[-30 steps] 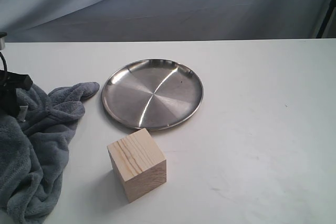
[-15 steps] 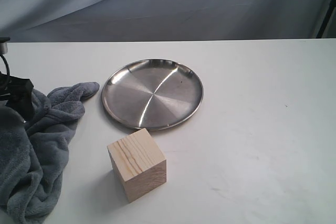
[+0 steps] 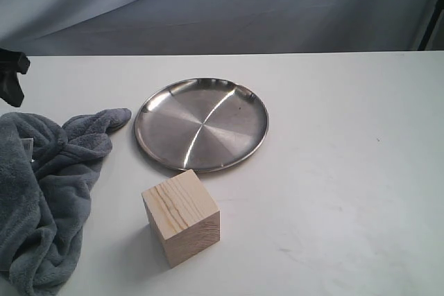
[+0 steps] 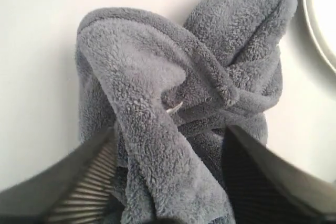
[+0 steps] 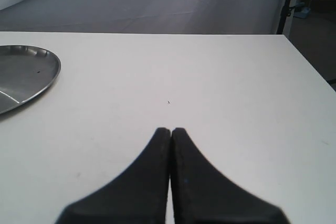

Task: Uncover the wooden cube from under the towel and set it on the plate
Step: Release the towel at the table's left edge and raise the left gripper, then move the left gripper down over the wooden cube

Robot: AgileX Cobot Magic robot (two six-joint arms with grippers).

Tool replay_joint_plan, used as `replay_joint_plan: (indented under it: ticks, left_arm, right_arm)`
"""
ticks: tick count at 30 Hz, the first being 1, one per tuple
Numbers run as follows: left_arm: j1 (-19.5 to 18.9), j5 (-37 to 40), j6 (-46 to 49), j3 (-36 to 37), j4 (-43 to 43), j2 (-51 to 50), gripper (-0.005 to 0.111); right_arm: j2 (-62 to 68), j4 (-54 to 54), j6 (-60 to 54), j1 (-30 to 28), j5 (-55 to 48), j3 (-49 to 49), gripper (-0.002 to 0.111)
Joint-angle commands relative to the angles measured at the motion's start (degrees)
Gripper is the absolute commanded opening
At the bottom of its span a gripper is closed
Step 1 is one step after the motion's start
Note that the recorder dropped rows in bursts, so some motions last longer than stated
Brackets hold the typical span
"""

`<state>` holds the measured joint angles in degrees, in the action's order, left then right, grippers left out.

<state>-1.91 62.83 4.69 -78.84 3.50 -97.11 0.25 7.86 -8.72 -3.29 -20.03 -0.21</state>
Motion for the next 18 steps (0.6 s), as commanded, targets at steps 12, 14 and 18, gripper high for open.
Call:
replay_joint_plan:
  ticks: [12,14,18]
  left_arm:
    - [10.9,0.6,8.8,-1.5,2.8,0.8,0.0]
    - [15.5,0.6,7.3,-1.5,-0.2,0.8,0.0]
    - [23.1,1.5,7.3,-1.5,-0.5,0.8,0.0]
  right_arm:
    - [-0.2,0.4,0.2,-0.1,0.0,0.2,0.0]
    - [-0.2,0.4,0.2,-0.1,0.0,0.2,0.0]
    - [-0.2,0.4,0.2,-0.1,0.0,0.2,0.0]
